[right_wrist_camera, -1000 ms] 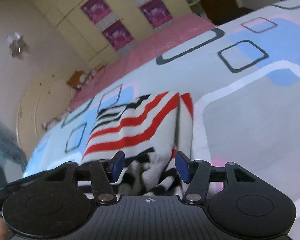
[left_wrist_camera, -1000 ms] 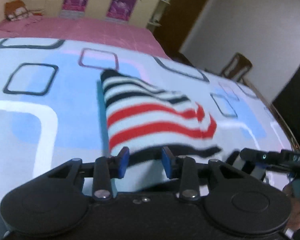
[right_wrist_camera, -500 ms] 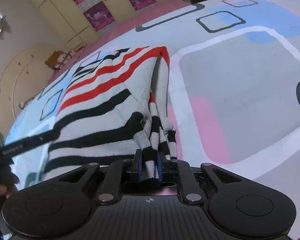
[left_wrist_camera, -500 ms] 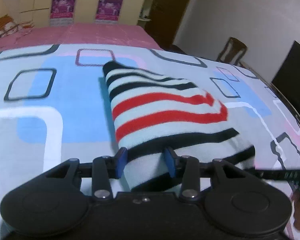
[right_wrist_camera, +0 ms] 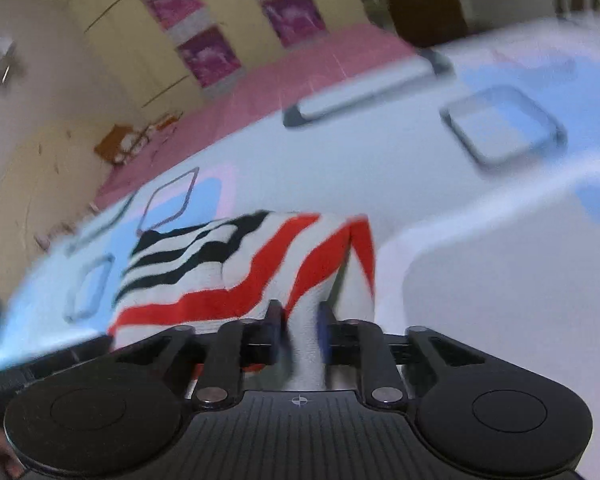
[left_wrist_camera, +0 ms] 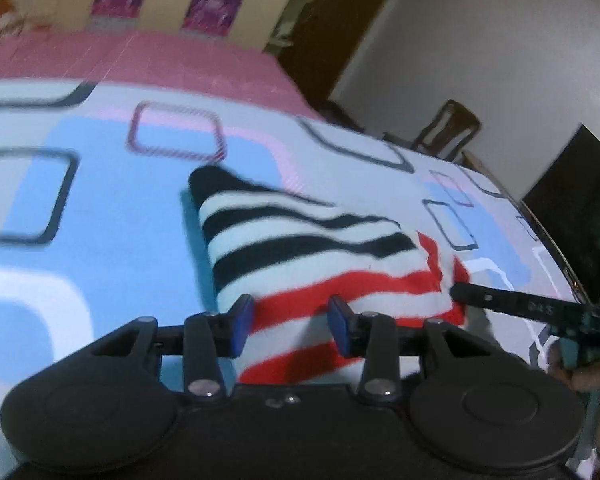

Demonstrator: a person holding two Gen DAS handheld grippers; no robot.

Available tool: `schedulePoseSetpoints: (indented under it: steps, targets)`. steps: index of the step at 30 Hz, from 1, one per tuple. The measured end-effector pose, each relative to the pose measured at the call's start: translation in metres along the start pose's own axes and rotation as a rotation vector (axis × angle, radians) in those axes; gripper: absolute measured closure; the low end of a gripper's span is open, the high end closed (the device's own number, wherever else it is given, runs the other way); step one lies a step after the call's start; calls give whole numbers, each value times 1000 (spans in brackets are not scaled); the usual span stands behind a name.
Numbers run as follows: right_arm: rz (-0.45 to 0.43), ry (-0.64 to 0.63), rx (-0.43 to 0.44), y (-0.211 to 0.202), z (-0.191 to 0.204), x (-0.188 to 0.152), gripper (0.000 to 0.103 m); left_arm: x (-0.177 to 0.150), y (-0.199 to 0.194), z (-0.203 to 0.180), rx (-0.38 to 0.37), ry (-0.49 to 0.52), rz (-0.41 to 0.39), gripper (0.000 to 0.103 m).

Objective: Fold small clothes

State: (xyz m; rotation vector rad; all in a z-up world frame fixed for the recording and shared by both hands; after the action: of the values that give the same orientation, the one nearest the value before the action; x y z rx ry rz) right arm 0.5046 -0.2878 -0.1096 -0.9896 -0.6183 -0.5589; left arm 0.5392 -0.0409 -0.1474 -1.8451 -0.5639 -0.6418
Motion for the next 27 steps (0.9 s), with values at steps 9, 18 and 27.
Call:
schedulePoseSetpoints:
  steps: [9,18,27]
  targets:
    - [29,-53,-114,-1,-17,-30,92,-4,12,-27,81,330,-12,62]
    - [-14,-155,-49,20,27,25,92,5,34,-47,27,317,34,65]
    - [152,-235,-180,50,7,-8,95,2,40,-51,16,320,19,64]
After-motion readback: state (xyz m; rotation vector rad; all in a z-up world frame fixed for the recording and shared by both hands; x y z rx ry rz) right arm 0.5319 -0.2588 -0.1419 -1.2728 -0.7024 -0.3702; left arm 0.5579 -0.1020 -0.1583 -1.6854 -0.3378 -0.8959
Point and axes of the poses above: each gripper's, at about its wrist camera, not at the fingertips, and y roughly the way its jaws point, z to its left, x to its top, the point moved 9 cm from there along y, roughly the way its jaws point, and after that the axes turned 7 degrees about x, right-handed, at the moved point
